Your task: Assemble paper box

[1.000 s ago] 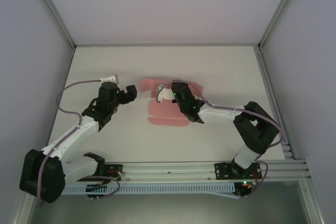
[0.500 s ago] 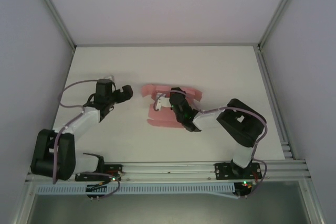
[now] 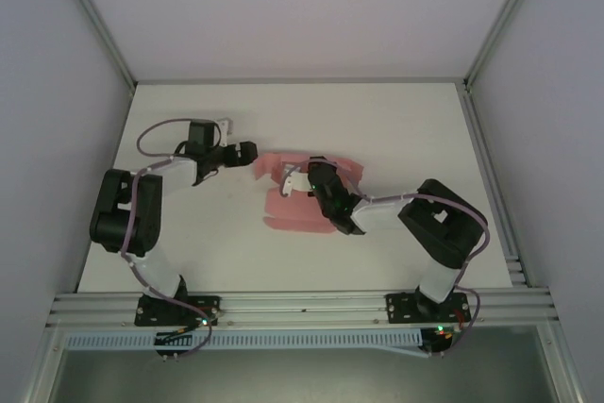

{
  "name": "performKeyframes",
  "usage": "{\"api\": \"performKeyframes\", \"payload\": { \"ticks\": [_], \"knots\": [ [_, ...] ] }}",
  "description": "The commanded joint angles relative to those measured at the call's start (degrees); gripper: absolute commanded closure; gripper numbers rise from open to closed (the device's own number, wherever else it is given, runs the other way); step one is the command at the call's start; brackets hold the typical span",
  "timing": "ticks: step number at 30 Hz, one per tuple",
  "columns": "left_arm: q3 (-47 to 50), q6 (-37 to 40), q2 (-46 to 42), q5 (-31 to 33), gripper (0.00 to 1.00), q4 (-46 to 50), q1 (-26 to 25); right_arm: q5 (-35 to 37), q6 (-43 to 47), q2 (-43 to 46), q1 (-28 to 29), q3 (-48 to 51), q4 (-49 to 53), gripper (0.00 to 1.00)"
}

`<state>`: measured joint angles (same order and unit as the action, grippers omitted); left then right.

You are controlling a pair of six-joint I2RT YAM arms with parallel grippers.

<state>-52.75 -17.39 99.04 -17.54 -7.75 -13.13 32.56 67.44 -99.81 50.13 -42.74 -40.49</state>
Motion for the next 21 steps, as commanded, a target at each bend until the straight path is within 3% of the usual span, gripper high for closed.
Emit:
{"api": "performKeyframes", "payload": {
  "ticks": [1,10,15,18,21],
  "knots": [
    [1.7,5.5,-0.8,-6.4,0.09,0.0,-1.8,-1.1,-2.5,1.2,-0.6,-0.8,2.0,1.00],
    [7.0,10.2,-5.3,-11.7,0.16,-2.4,-7.4,-1.4,-3.8,1.1,-1.0,-1.1,3.2,1.00],
    [9.2,12.9,-8.5,-9.8,0.18,-1.3,-8.5,-1.6,-4.2,1.6,-1.2,-0.8,4.6,1.00],
    [9.1,15.3,-8.9,-4.7,0.19,0.6,-8.1,-2.2,-4.7,2.3,-1.4,-0.5,5.2,1.00],
    [8.3,18.0,-8.2,-5.1,0.19,1.4,-7.6,-3.4,-5.4,3.1,-1.5,-0.5,6.9,1.00]
  ]
}}
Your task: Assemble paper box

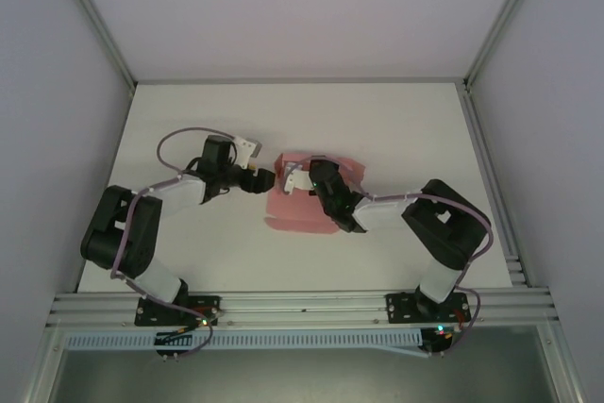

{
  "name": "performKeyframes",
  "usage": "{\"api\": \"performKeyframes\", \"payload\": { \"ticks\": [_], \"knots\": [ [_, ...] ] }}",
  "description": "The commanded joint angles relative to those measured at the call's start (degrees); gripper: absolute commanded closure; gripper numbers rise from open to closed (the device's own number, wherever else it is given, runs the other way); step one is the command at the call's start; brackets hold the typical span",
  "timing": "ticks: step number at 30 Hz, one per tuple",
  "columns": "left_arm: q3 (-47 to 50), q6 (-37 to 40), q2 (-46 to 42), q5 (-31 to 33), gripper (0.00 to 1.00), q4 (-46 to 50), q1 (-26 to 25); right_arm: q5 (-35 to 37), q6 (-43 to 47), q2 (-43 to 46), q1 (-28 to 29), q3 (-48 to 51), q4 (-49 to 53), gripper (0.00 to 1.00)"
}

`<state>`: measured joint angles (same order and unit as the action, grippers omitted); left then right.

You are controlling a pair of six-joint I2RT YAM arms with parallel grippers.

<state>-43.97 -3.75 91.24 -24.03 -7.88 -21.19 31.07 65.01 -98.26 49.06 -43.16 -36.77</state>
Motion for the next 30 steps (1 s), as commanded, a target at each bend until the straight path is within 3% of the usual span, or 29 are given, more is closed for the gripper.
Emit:
{"api": "performKeyframes", "payload": {
  "ticks": [1,6,10,15,19,24,30],
  "knots": [
    [-1.0,5.4,-0.3,-0.5,0.19,1.6,0.6,-2.0,-3.1,1.8,-0.5,-0.2,3.6,1.00],
    [-2.4,9.2,1.4,-7.0,0.19,0.2,0.2,-3.0,-3.5,2.2,-0.6,-0.5,5.4,1.00],
    [-4.6,10.0,3.8,-8.0,0.26,0.0,-1.8,-4.1,-4.4,2.3,-0.7,-0.7,6.8,1.00],
    [-5.1,9.5,6.2,-7.3,0.37,-2.4,-5.0,-4.3,-5.2,1.9,-0.6,-1.2,7.4,1.00],
    [-0.9,5.5,5.9,-3.7,0.47,-11.7,-6.1,-4.9,-5.7,1.7,-0.6,-1.6,9.7,1.00],
    [4.3,1.3,5.1,-3.2,0.47,-20.4,-6.9,-3.8,-3.6,1.8,-0.2,0.8,8.1,1.00],
    [7.3,1.9,4.7,-2.0,0.45,-23.2,-8.2,2.5,1.6,-1.3,1.5,4.8,0.7,1.00]
  ]
}}
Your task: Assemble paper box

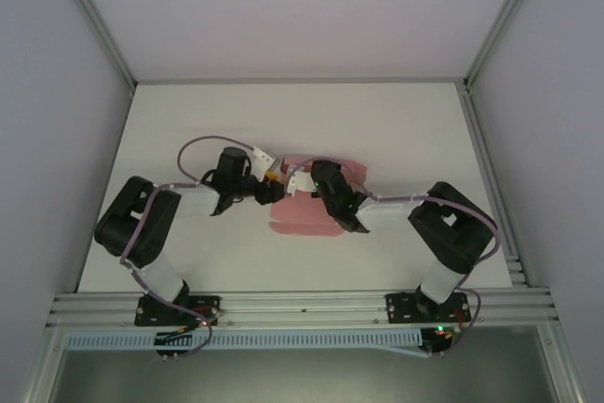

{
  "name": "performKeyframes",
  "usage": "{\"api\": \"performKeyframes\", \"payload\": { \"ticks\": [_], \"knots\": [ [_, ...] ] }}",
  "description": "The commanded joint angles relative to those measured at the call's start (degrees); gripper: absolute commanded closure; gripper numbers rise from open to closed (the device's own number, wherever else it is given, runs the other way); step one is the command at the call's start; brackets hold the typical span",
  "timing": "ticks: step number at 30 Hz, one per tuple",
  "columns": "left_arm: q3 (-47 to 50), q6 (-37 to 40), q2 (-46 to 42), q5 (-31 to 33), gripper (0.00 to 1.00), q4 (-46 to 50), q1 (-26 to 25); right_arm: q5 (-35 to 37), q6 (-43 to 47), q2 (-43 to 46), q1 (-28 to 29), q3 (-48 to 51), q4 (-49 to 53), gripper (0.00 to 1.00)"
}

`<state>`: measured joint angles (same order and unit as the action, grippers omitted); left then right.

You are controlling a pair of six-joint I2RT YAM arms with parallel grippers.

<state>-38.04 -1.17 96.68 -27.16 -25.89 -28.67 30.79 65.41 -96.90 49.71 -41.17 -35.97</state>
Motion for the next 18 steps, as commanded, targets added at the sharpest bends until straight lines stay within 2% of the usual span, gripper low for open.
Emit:
{"api": "performKeyframes", "payload": {
  "ticks": [1,10,14,18],
  "knots": [
    [1.9,-1.1,-0.6,2.0,0.45,-6.4,-0.9,3.4,1.6,-2.9,1.1,2.8,0.3,1.00],
    [2.7,-4.1,0.6,5.1,0.54,-18.7,-1.5,0.4,-3.1,-1.2,2.0,1.6,7.4,1.00],
    [-1.1,-2.1,3.0,4.8,0.55,-15.6,-1.8,-1.0,-5.0,-0.5,1.8,0.6,10.6,1.00],
    [-0.1,-2.6,3.4,5.3,0.55,-16.3,-2.8,-2.3,-7.0,-0.7,1.5,-0.7,13.3,1.00]
  ]
}}
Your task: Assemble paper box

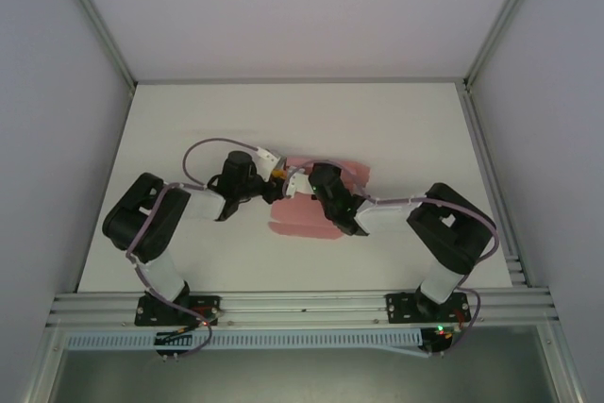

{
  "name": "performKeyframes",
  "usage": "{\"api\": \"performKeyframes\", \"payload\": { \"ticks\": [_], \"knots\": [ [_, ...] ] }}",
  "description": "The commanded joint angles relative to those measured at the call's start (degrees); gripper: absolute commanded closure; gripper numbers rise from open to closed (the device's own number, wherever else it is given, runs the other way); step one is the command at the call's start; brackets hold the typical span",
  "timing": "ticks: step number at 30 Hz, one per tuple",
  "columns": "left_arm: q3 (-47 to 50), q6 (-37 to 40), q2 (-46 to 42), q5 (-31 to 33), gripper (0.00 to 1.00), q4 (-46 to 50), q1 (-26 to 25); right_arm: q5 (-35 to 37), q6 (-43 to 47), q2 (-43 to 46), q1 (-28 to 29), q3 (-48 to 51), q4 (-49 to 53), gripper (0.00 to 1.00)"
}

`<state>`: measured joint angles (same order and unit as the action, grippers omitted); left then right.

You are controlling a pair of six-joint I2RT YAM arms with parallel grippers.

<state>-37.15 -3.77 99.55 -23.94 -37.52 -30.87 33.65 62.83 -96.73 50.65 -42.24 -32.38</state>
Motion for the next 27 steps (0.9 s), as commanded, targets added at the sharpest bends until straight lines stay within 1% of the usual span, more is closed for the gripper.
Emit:
{"api": "performKeyframes", "payload": {
  "ticks": [1,3,5,9,11,13,16,18,20,21,24,25,27],
  "knots": [
    [-0.1,-0.1,0.4,2.0,0.54,-5.8,-1.0,-4.9,-4.4,-1.2,0.5,0.5,9.4,1.00],
    [1.3,-1.2,0.4,3.5,0.53,-8.8,-1.5,-4.5,-4.4,-1.5,0.5,0.7,8.7,1.00],
    [0.7,-3.0,1.3,4.5,0.54,-10.0,-1.6,-5.1,-5.1,-1.3,0.5,0.3,9.6,1.00],
    [-1.1,-4.1,3.3,4.2,0.60,-12.0,-1.8,-6.7,-6.5,-0.7,0.5,0.0,11.3,1.00],
    [-2.0,-4.6,4.1,4.1,0.66,-12.0,-1.9,-7.4,-7.2,-0.7,0.5,-0.4,12.4,1.00],
    [-2.3,-5.1,4.7,3.7,0.67,-12.8,-2.0,-8.0,-7.5,-0.8,0.5,-0.7,13.4,1.00],
    [-2.2,-5.3,5.0,4.1,0.74,-14.3,-2.5,-8.3,-7.6,-1.2,0.5,-1.0,14.2,1.00],
    [-2.1,-4.8,4.8,5.8,0.81,-14.3,-3.1,-8.1,-7.8,-1.2,0.5,-1.2,14.5,1.00],
    [-2.2,-3.7,4.2,10.6,0.89,-13.3,-4.5,-7.9,-8.2,-1.1,0.5,-1.4,14.7,1.00],
    [-2.3,-2.9,4.3,13.5,0.89,-12.5,-5.4,-7.9,-8.5,-0.9,0.5,-1.5,14.8,1.00],
    [-2.2,-3.7,4.2,17.4,0.89,-11.5,-6.7,-7.4,-9.4,-0.9,0.5,-1.8,15.0,1.00],
    [-1.7,-3.6,4.1,17.1,0.80,-11.9,-6.9,-7.2,-9.5,-1.1,0.5,-1.9,15.0,1.00],
    [-0.8,-3.8,4.4,13.1,0.62,-13.8,-7.0,-7.6,-9.7,-1.3,0.5,-1.8,14.8,1.00]
  ]
}}
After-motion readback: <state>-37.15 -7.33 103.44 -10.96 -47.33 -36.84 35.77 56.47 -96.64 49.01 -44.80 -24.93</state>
